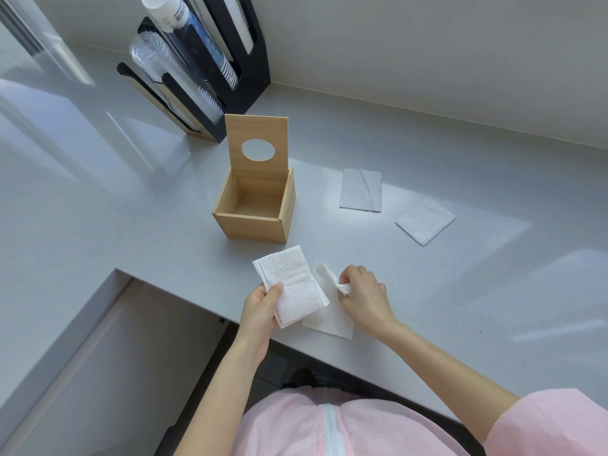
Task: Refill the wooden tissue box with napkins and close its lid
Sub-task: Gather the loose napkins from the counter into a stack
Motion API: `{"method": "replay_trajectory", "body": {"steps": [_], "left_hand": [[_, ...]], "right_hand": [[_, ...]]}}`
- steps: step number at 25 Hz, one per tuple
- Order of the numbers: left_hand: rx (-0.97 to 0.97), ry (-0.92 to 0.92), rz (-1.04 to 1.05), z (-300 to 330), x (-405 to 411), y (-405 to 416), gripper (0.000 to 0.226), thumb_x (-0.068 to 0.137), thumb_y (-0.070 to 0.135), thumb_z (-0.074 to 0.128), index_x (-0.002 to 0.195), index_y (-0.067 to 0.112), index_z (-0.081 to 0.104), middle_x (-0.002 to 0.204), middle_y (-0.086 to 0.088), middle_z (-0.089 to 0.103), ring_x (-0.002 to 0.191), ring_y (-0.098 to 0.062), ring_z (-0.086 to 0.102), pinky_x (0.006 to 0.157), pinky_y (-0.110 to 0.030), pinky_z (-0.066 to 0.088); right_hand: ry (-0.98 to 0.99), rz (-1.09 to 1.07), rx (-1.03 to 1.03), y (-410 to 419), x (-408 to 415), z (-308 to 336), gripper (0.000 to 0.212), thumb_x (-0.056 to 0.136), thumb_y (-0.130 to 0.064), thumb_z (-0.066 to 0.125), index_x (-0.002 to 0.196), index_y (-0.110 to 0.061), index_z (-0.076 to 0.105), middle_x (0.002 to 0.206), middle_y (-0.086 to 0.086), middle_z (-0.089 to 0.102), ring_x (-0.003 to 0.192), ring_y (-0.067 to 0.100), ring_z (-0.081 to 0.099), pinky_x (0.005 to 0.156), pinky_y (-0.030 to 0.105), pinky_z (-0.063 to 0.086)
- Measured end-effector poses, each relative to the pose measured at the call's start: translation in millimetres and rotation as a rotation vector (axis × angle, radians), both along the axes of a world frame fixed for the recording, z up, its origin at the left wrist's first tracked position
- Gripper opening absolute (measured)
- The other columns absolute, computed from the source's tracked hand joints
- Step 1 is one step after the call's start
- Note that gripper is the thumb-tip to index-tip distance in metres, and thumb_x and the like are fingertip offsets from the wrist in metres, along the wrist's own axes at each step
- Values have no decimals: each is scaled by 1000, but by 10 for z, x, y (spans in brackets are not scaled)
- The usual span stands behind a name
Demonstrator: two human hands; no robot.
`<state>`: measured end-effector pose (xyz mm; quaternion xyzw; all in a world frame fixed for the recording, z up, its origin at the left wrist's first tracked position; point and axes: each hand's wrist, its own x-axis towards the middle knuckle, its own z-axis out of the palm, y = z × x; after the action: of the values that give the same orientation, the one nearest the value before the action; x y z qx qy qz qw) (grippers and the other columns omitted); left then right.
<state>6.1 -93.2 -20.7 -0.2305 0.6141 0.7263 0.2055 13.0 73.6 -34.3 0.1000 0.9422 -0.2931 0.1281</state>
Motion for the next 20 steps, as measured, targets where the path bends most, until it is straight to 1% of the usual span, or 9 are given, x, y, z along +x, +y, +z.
{"method": "replay_trajectory", "body": {"steps": [1, 3, 4, 6, 8, 10, 13, 16, 20], "left_hand": [[8, 2, -8, -1, -5, 8, 17, 95, 14, 43, 104, 15, 58, 96, 2, 66, 88, -13, 61, 72, -26, 48], [19, 3, -27, 1, -14, 32, 18, 95, 13, 43, 105, 14, 57, 97, 1, 66, 90, -14, 62, 78, -28, 49], [24, 2, -31, 3, -18, 44, 18, 96, 13, 42, 105, 13, 57, 97, 1, 65, 91, -14, 61, 81, -29, 49], [35, 5, -48, 11, -19, 82, 17, 96, 12, 41, 101, 14, 58, 97, 1, 65, 91, -14, 61, 84, -29, 48], [36, 9, -67, 26, -26, 117, 19, 96, 12, 41, 93, 17, 59, 96, 1, 65, 90, -14, 61, 84, -28, 48], [39, 6, -98, 43, -29, 156, 20, 96, 12, 41, 90, 19, 59, 97, 0, 65, 89, -14, 62, 83, -28, 48], [39, -8, -152, 48, -35, 200, 18, 97, 14, 41, 103, 14, 58, 100, -2, 65, 89, -15, 62, 80, -30, 50], [34, -13, -215, 65, -37, 246, 28, 97, 18, 40, 119, 8, 55, 107, -7, 65, 93, -20, 62, 77, -32, 51], [21, 6, -299, 93, -22, 301, 35, 98, 28, 35, 116, 10, 59, 106, -8, 66, 98, -23, 62, 78, -34, 50]], "right_hand": [[20, -38, -73, 44, 30, 28, 9, 89, -7, 43, 92, -15, 43, 96, 5, 52, 91, 25, 47, 74, 28, 31], [44, -121, -221, 166, 67, 117, 11, 89, -8, 45, 100, -12, 47, 89, 4, 53, 82, 24, 49, 64, 28, 34], [42, -159, -271, 235, 72, 172, 17, 90, -9, 47, 107, -10, 49, 91, 4, 55, 83, 23, 51, 63, 27, 36], [50, -229, -366, 380, 88, 296, 26, 88, -10, 51, 114, -11, 51, 100, 4, 60, 91, 24, 57, 70, 28, 41], [52, -226, -461, 485, 66, 451, 21, 87, -9, 53, 107, -15, 55, 97, 2, 62, 92, 23, 61, 69, 27, 45], [14, -169, -516, 545, 41, 612, 14, 87, -8, 52, 93, -20, 56, 87, -4, 61, 84, 15, 61, 65, 23, 43], [-25, -83, -593, 535, 6, 810, 15, 88, -7, 52, 82, -20, 55, 77, -9, 57, 74, 8, 56, 63, 20, 40], [-43, -39, -680, 456, -18, 887, 15, 89, -7, 52, 83, -19, 58, 79, -7, 58, 77, 11, 56, 72, 25, 42], [-95, -33, -663, 314, -46, 807, 21, 87, -4, 51, 78, -22, 56, 75, -9, 56, 74, 9, 54, 68, 22, 41]]}}
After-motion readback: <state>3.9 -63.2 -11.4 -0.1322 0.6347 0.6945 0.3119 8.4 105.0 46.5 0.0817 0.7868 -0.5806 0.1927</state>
